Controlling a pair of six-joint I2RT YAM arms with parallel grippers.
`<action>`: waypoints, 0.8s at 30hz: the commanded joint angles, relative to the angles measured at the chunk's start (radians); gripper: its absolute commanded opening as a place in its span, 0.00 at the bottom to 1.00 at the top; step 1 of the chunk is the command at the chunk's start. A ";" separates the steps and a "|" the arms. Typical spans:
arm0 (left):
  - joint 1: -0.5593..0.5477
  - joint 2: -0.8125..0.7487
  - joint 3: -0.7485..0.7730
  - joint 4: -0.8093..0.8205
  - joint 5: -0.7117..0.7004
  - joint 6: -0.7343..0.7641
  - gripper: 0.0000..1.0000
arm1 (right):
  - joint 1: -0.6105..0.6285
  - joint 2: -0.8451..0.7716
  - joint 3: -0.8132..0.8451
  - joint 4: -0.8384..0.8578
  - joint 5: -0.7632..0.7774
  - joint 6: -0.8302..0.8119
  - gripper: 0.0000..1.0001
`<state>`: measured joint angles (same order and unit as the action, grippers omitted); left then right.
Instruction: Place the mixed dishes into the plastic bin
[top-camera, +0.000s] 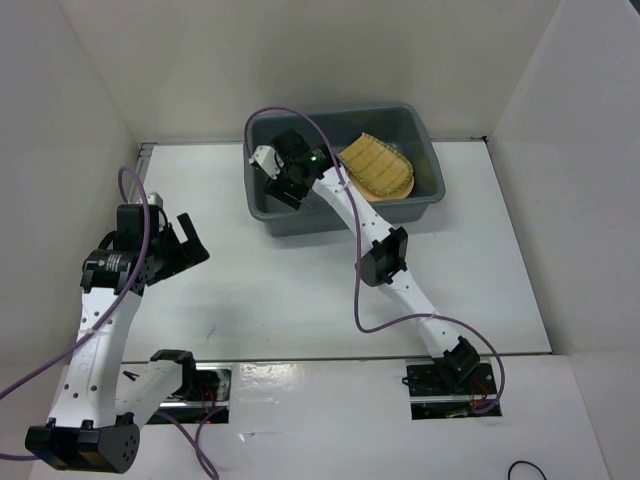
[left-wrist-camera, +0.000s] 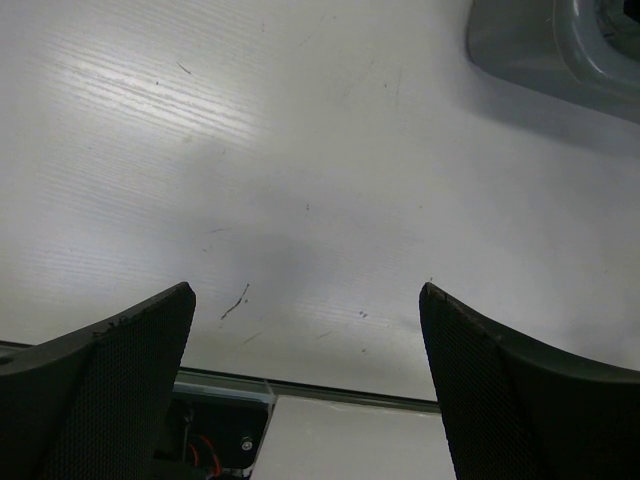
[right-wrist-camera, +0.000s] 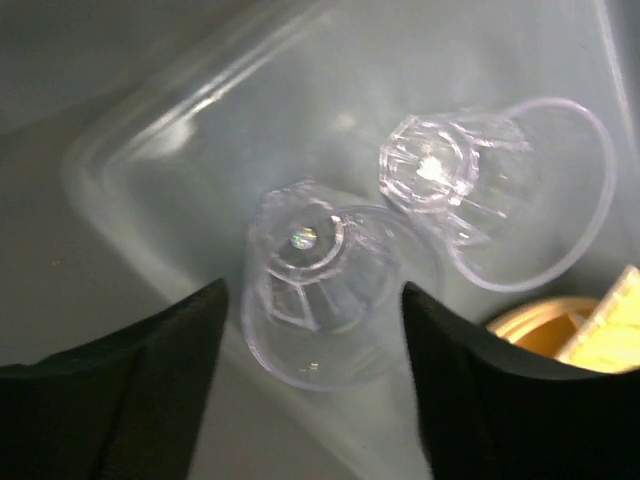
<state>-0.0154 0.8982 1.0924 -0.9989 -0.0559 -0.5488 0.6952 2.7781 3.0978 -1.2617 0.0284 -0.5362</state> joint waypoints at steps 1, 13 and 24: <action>0.006 -0.015 0.000 0.002 -0.005 0.023 0.99 | 0.003 -0.113 0.036 -0.021 0.043 0.057 0.77; 0.006 -0.136 0.040 0.069 0.020 0.035 0.99 | -0.241 -0.843 -0.397 -0.036 0.117 0.252 0.99; 0.006 -0.395 -0.104 0.528 0.076 0.020 1.00 | -0.410 -1.397 -1.042 -0.034 0.052 0.197 0.99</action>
<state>-0.0154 0.4728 1.0058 -0.6121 0.0048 -0.5270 0.3508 1.4025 2.1269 -1.2808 0.1291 -0.3138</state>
